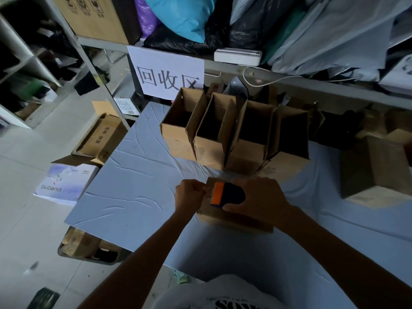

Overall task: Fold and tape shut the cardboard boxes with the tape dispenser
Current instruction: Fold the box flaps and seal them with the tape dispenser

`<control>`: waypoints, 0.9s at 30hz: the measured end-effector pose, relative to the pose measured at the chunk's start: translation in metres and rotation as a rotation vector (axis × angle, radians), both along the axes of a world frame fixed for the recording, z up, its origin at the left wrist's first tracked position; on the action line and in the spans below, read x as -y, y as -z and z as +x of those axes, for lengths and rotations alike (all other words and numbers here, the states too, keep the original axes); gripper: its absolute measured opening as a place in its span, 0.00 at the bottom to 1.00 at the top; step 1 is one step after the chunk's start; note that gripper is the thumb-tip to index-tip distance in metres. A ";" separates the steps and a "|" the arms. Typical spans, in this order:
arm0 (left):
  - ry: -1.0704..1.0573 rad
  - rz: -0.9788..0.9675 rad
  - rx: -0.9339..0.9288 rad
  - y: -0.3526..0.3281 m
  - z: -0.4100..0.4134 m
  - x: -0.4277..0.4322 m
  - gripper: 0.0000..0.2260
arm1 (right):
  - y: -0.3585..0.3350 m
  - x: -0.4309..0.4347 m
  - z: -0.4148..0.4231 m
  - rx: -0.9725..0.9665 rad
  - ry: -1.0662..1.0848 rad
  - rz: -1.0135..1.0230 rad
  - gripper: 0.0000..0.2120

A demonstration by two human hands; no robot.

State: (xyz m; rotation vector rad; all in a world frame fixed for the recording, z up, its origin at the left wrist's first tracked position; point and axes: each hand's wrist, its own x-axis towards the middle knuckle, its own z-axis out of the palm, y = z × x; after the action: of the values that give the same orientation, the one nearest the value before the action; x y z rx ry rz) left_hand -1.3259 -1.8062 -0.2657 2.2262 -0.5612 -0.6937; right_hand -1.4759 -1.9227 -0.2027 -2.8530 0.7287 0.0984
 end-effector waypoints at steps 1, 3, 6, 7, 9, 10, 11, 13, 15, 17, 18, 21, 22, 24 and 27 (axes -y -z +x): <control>0.009 0.009 0.034 0.000 -0.002 0.001 0.06 | -0.001 -0.001 0.001 -0.004 -0.003 -0.003 0.35; 0.013 0.023 0.083 0.001 -0.005 0.002 0.06 | -0.002 -0.002 0.002 -0.026 -0.005 0.001 0.35; 0.008 0.023 0.110 0.002 -0.009 0.002 0.06 | -0.005 0.005 -0.007 -0.103 0.017 0.022 0.36; 0.018 0.028 0.125 0.003 -0.009 0.003 0.07 | -0.008 0.010 -0.016 -0.129 0.046 0.041 0.36; 0.041 0.045 0.141 0.001 -0.006 0.006 0.08 | -0.011 0.025 -0.039 -0.182 0.116 0.083 0.38; 0.054 0.053 0.144 0.000 -0.004 0.008 0.08 | -0.011 0.032 -0.052 -0.205 0.147 0.101 0.39; 0.069 0.060 0.144 0.000 -0.002 0.011 0.08 | -0.011 0.036 -0.063 -0.228 0.172 0.120 0.40; 0.072 0.070 0.144 0.000 -0.001 0.013 0.09 | -0.006 0.037 -0.075 -0.255 0.207 0.143 0.43; 0.060 0.078 0.159 0.000 -0.003 0.013 0.11 | 0.000 0.036 -0.075 -0.253 0.213 0.140 0.43; 0.058 0.069 0.167 0.001 -0.005 0.011 0.11 | 0.001 0.039 -0.071 -0.251 0.205 0.138 0.43; 0.063 0.065 0.170 0.000 -0.005 0.010 0.11 | 0.001 0.040 -0.070 -0.249 0.202 0.144 0.43; 0.053 0.063 0.182 -0.004 0.007 0.009 0.11 | 0.002 0.040 -0.063 -0.220 0.208 0.200 0.43; 0.045 0.069 0.186 -0.006 0.015 0.007 0.10 | 0.003 0.036 -0.057 -0.200 0.208 0.218 0.43; 0.029 0.097 0.182 -0.011 0.037 0.001 0.08 | 0.006 0.027 -0.038 -0.145 0.186 0.227 0.42; 0.006 0.129 0.184 -0.017 0.073 -0.012 0.06 | 0.011 0.009 0.000 -0.061 0.136 0.237 0.36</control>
State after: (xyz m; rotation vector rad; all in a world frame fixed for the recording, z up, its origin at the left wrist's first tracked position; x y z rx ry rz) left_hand -1.2525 -1.7944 -0.2484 2.4260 -0.6296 -0.5453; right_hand -1.4761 -1.9322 -0.2140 -2.5786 0.8587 0.2357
